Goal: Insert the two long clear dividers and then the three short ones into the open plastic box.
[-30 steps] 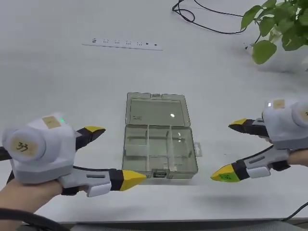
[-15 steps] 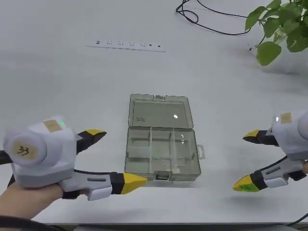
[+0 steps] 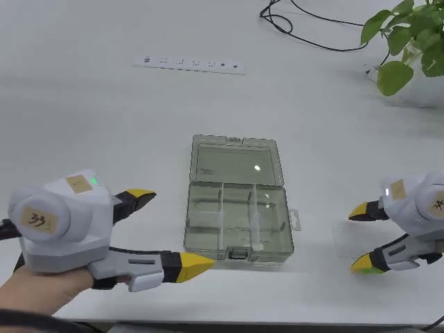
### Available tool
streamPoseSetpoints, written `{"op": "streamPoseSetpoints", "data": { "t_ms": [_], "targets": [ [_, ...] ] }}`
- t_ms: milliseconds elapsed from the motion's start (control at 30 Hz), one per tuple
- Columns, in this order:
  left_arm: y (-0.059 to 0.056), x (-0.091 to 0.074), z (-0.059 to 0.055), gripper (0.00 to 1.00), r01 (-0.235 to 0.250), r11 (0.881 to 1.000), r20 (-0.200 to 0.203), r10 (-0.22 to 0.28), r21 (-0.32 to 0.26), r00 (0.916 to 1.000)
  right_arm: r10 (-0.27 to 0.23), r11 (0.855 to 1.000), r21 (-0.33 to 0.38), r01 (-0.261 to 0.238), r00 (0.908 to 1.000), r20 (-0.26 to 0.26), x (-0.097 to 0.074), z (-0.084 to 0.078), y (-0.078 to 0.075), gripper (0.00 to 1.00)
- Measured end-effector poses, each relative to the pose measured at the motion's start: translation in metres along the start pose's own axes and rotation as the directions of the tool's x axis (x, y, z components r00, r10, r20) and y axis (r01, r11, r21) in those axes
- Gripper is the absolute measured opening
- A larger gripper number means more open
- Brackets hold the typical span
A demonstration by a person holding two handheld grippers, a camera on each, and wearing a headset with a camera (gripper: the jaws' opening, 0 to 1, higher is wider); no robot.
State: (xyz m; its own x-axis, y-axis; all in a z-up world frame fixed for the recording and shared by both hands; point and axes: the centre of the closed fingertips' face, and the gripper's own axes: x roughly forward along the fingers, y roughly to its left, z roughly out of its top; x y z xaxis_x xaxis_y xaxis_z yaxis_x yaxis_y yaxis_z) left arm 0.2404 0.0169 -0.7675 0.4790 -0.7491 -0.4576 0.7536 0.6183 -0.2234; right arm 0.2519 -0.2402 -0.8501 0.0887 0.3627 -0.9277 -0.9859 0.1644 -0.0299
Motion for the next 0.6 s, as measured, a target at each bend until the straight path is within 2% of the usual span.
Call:
{"op": "streamPoseSetpoints", "data": {
  "t_ms": [133, 233, 367, 600],
  "targets": [
    [0.0011, -0.0008, -0.0008, 0.91, -0.001, 1.000, -0.003, 0.001, -0.003, 1.0000, 0.012, 0.997, -0.073, -0.016, 0.9985, -0.054, -0.0005, -0.0045, -0.0018, 0.48],
    [0.0023, -0.0015, -0.0008, 0.91, -0.003, 1.000, -0.004, 0.003, -0.004, 1.0000, 0.014, 0.997, -0.081, -0.019, 0.9985, -0.053, -0.0003, -0.0015, -0.0012, 0.47],
    [0.0037, -0.0020, -0.0003, 0.90, -0.004, 1.000, -0.001, 0.004, -0.004, 1.0000, 0.055, 0.995, -0.085, -0.060, 0.9964, -0.066, 0.0010, -0.0037, 0.0046, 0.42],
    [0.0048, -0.0028, -0.0002, 0.90, -0.005, 1.000, 0.001, 0.005, -0.003, 1.0000, 0.057, 0.988, -0.138, -0.072, 0.9925, -0.108, 0.0017, -0.0018, 0.0034, 0.35]
  ]
}}
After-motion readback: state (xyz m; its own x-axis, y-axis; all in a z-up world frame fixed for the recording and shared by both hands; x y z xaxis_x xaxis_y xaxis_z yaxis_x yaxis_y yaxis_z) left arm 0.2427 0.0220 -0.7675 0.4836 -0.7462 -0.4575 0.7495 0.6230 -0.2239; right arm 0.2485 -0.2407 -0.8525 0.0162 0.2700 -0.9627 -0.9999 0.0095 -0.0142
